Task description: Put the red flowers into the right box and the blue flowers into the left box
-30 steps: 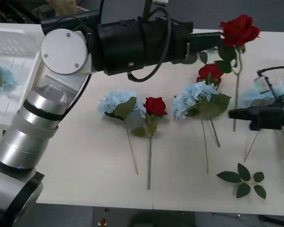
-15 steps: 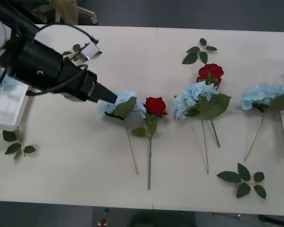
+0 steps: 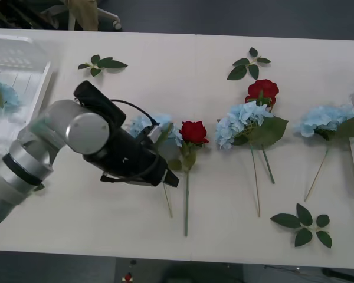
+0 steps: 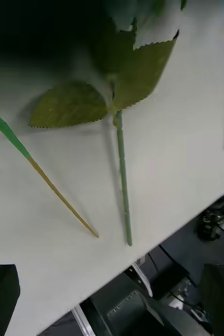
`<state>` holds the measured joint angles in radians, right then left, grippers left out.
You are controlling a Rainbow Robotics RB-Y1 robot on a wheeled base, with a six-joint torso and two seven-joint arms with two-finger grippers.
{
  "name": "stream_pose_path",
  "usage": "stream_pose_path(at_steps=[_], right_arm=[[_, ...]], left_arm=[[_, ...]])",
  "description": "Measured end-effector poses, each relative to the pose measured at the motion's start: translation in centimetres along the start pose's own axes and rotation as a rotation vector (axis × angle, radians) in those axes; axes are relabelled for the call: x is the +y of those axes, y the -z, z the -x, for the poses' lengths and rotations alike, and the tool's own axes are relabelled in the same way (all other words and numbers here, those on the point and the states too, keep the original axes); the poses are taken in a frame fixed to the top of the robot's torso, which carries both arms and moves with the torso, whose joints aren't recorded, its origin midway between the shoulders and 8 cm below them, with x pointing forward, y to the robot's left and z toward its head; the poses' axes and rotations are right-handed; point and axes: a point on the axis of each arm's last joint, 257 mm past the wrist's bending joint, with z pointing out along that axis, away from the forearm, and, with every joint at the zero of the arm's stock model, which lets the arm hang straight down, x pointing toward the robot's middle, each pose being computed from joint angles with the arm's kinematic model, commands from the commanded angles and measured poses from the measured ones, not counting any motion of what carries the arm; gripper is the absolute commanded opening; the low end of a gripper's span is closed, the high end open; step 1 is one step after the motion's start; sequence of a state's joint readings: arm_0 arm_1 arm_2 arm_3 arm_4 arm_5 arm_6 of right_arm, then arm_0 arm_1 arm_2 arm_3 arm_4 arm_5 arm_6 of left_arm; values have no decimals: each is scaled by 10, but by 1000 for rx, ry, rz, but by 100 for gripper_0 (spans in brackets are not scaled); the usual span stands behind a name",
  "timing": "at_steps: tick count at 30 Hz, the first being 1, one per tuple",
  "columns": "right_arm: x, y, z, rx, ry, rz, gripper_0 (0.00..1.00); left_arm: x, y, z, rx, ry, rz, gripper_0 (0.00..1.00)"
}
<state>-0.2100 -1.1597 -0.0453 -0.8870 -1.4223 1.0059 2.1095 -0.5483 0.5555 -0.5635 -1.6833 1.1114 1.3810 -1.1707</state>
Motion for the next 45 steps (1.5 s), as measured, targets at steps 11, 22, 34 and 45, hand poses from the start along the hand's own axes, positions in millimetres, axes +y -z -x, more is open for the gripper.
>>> stream_pose_path(at_steps=[11,22,34,45], right_arm=[[69,-1,-21,123,58,178,85],[188,19,4,117,39,346,86],[234,-52,-15,96,37,235,86],[278,-85,-2,39,-34,275,73]], left_arm=[[8,-22,56,-108,-35,160,100],[58,-34,107,-279,-25,239,100],[62,-35,126,-313,-164,282,0],[80,-31,123,-303,-159,323,0]])
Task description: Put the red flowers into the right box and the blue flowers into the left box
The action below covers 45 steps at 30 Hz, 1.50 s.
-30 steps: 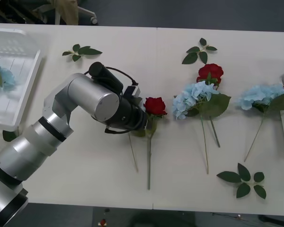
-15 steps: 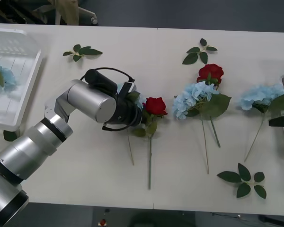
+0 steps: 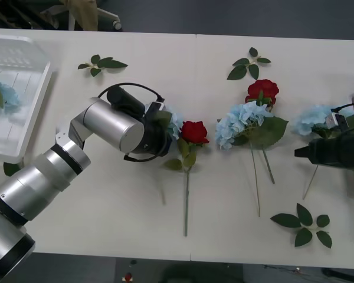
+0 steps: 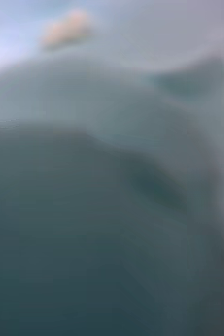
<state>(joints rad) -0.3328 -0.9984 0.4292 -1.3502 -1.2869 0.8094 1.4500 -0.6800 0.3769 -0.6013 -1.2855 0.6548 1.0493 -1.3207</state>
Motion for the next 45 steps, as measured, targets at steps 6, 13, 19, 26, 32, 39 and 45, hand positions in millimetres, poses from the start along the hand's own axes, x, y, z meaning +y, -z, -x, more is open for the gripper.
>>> stream_pose_path(at_steps=[6,13,19,26,32,39,45], right_arm=[[-20,-2,5,-29,-21,-37,36],[-49,-2,9,-59,-41,-91,0],[-45,-2,9,-59,-74,-68,0],[-15,20,24,-68,-119,101,0],[11,75,41,-114,19,265,0],[65,149,40,-234,339,483,0],[106,188,45,-392,470,632,0]], left_arm=[[32,36,-7,84,-4,65,0],[65,129,17,98,-48,53,0],[108,237,20,91,-71,66,0],[276,330,8,200,-384,458,0],[383,371,-56,526,-329,713,0],[424,320,-64,475,-366,684,45],[429,289,-76,498,-402,656,93]])
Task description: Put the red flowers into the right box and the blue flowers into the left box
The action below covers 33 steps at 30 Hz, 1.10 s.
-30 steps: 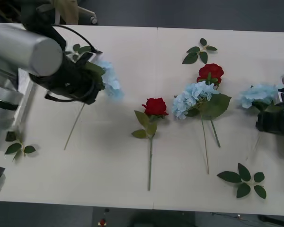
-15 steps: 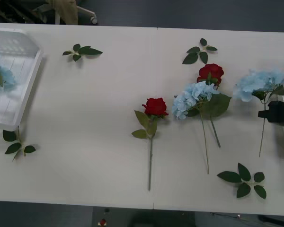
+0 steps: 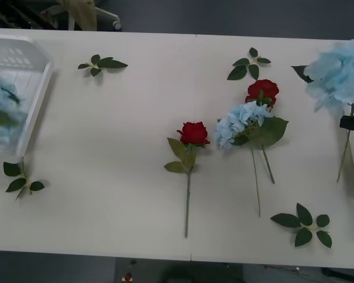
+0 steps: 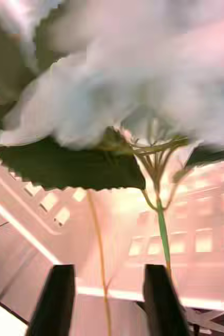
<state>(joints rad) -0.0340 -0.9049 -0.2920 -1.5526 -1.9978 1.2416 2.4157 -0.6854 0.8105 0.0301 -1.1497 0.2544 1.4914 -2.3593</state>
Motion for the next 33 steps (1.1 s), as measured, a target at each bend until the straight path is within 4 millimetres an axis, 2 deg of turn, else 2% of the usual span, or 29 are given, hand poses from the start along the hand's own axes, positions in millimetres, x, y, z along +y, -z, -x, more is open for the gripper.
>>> stream_pose_path(at_steps=[2,4,7,11,14,16,18,20,25,29,33], right_arm=[[11,-8,8,-60,72,44,0],[23,-20,10,-93,173,85,0],[49,-41,16,-130,237,179,0],[84,-76,40,-204,257,294,0],[116,-105,55,-243,269,387,0],[137,-122,62,-261,275,446,0],[157,-139,67,-274,280,498,0],[171,-152,73,-293,278,531,0],[188,-175,93,-364,229,586,0],[188,-192,104,-384,174,610,0],[184,-208,108,-365,136,624,0]], left_arm=[[-6,1,4,-13,-1,-21,100],[-15,7,7,-33,13,-70,100],[-34,32,21,-131,11,-198,100],[-73,94,62,-474,-184,-420,100],[-103,151,99,-748,-225,-574,100],[-122,178,118,-871,-257,-646,99],[-148,198,138,-974,-278,-718,100],[-181,206,155,-1030,-294,-797,100],[-264,224,209,-1148,-273,-940,100],[-313,263,246,-1266,-230,-1056,100],[-349,294,264,-1329,-204,-1165,100]])
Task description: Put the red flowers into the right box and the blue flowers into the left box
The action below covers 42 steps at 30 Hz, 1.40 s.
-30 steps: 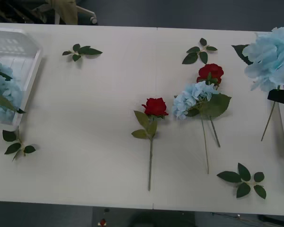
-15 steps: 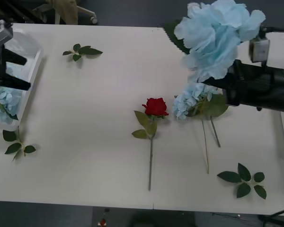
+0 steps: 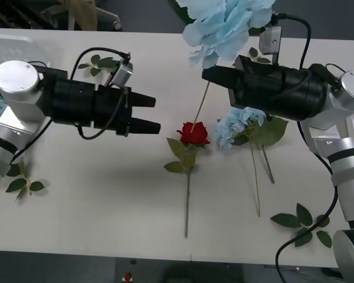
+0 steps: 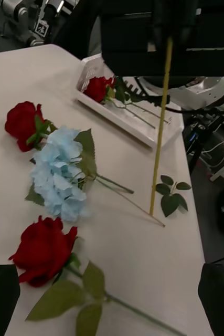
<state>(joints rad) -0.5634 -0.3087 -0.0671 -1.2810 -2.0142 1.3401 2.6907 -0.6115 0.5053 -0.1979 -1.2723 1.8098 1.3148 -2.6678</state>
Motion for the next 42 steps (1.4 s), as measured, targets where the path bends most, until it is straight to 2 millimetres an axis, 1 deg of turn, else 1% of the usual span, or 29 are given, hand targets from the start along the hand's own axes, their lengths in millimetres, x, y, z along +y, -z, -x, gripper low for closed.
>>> stream_pose_path(at_steps=[3,7,8,9,10,11,12,13,16,19,22,30,31,32,34,36,38,42], right_arm=[[-5,-11,-8,25,-31,13,0],[-6,-19,-14,45,-45,25,0],[-6,-19,-13,45,-45,25,0],[-6,-19,-13,44,-45,25,0],[-6,-18,-13,43,-44,24,0],[-7,-18,-12,42,-44,23,0],[-7,-18,-12,41,-43,23,0],[-7,-18,-12,41,-43,22,0],[-7,-18,-12,41,-43,23,0],[-7,-18,-12,41,-43,23,0],[-7,-18,-12,42,-43,23,0],[-3,-17,-12,46,-43,37,0],[-4,-16,-12,44,-42,35,13],[-4,-16,-11,41,-41,33,50],[-5,-14,-8,36,-39,29,72],[-7,-13,-6,29,-37,23,81],[-10,-12,-4,24,-35,12,87],[-11,-9,-3,30,-32,7,92]], left_arm=[[-15,-19,9,-44,18,-52,100],[-32,-36,25,-113,41,-108,100],[-33,-41,27,-126,47,-109,94],[-33,-46,29,-137,54,-106,79],[-33,-52,30,-141,58,-100,70],[-33,-58,29,-143,59,-92,41],[-34,-64,29,-144,60,-88,5],[-35,-70,29,-145,61,-86,0],[-37,-86,31,-160,70,-78,0],[-35,-95,38,-186,78,-60,0],[-34,-97,41,-198,81,-53,0],[-31,-97,42,-204,82,-41,0],[-29,-97,43,-206,83,-36,0],[-29,-97,44,-211,85,-33,0],[-28,-96,48,-227,94,-34,0],[-27,-95,50,-236,99,-32,0],[-27,-95,50,-237,99,-31,0],[-26,-94,51,-238,100,-30,0]])
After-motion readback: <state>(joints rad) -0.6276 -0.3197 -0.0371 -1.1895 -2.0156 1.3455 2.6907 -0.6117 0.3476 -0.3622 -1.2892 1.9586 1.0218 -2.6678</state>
